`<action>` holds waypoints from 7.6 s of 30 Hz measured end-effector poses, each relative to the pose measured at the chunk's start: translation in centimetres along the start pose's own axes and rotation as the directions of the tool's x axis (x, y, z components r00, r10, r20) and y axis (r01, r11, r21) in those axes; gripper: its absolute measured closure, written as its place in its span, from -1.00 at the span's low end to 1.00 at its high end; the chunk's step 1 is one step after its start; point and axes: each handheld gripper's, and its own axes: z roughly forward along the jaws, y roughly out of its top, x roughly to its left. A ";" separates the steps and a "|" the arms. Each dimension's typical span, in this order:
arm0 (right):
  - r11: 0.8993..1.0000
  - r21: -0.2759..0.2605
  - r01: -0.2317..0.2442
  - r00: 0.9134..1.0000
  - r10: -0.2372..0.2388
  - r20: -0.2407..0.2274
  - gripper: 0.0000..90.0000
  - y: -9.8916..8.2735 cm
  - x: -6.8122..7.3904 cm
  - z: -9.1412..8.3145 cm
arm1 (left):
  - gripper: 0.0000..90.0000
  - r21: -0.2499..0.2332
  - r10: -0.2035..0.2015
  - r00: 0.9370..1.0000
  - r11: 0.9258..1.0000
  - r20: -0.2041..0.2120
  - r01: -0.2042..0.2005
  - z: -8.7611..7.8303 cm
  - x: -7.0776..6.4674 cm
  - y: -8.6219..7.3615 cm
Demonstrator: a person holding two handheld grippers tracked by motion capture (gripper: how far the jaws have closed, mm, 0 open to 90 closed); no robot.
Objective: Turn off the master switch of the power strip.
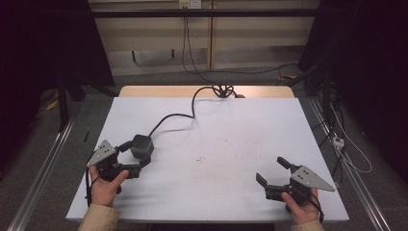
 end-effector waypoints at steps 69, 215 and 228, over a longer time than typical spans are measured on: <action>1.000 0.002 0.014 1.000 -0.014 0.000 -0.92 0.0 0.0 0.1 | -0.10 -0.005 -0.032 0.998 0.999 -0.057 0.032 1.4 2.4 1.6; 1.000 -0.010 0.012 1.000 -0.012 -0.003 -0.91 0.3 0.0 0.1 | 1.00 0.167 -0.001 0.991 0.986 -0.135 0.024 1.7 3.4 1.1; 1.000 -0.008 0.017 1.000 -0.017 -0.004 -0.91 0.3 0.0 0.1 | 1.00 0.172 0.003 0.990 0.985 -0.139 0.021 1.7 3.3 1.0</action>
